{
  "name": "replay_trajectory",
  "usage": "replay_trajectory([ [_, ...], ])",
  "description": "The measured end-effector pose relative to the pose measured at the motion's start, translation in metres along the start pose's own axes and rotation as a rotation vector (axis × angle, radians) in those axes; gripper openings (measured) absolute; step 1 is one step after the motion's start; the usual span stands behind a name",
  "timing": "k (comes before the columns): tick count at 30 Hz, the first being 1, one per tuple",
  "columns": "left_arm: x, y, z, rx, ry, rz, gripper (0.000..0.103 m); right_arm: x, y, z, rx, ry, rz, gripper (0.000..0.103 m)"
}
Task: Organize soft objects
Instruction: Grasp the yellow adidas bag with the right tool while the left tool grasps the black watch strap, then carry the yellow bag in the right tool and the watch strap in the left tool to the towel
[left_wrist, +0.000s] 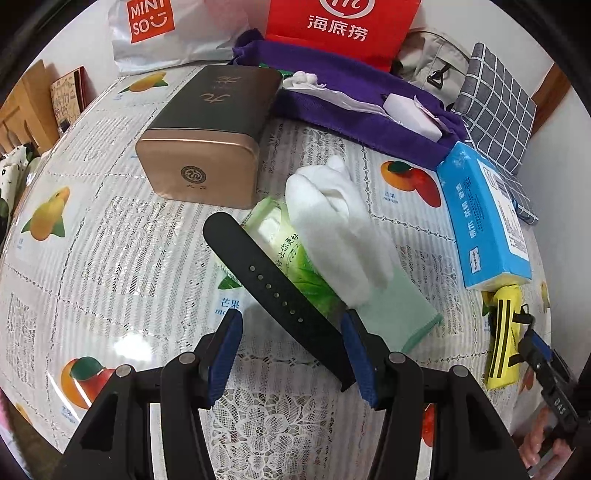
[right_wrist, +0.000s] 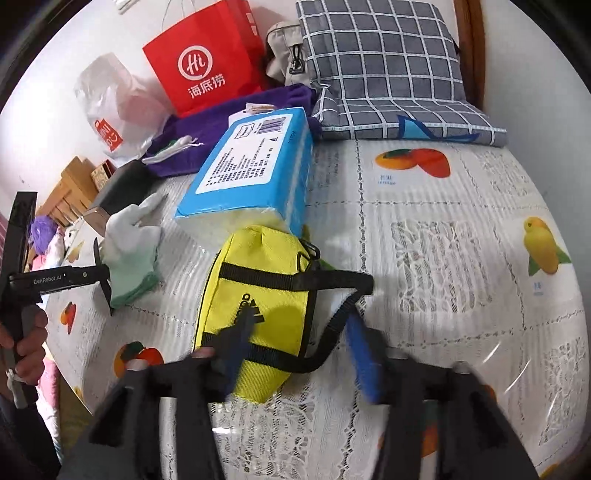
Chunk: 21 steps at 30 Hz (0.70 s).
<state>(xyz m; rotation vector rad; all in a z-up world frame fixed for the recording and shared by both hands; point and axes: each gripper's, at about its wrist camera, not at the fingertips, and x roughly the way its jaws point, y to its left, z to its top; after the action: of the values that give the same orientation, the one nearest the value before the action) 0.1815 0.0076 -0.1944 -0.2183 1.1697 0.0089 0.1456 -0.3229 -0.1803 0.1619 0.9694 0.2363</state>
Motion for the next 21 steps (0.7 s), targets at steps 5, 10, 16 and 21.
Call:
replay_trajectory([
  [5,0.001,0.001,0.001,-0.011,-0.004,-0.01,0.053,0.0,0.02,-0.004,-0.003,-0.027,0.043,0.079],
  [10,0.011,0.0,0.003,-0.032,-0.004,-0.011,0.053,0.027,0.044,-0.006,-0.035,0.0,-0.076,0.081],
  [16,0.012,-0.001,0.007,-0.041,-0.034,-0.012,0.047,0.038,0.052,-0.008,-0.082,-0.021,-0.168,0.08],
  [21,0.006,0.006,0.002,-0.033,-0.037,-0.049,0.032,0.036,0.049,-0.011,-0.093,-0.042,-0.185,0.072],
])
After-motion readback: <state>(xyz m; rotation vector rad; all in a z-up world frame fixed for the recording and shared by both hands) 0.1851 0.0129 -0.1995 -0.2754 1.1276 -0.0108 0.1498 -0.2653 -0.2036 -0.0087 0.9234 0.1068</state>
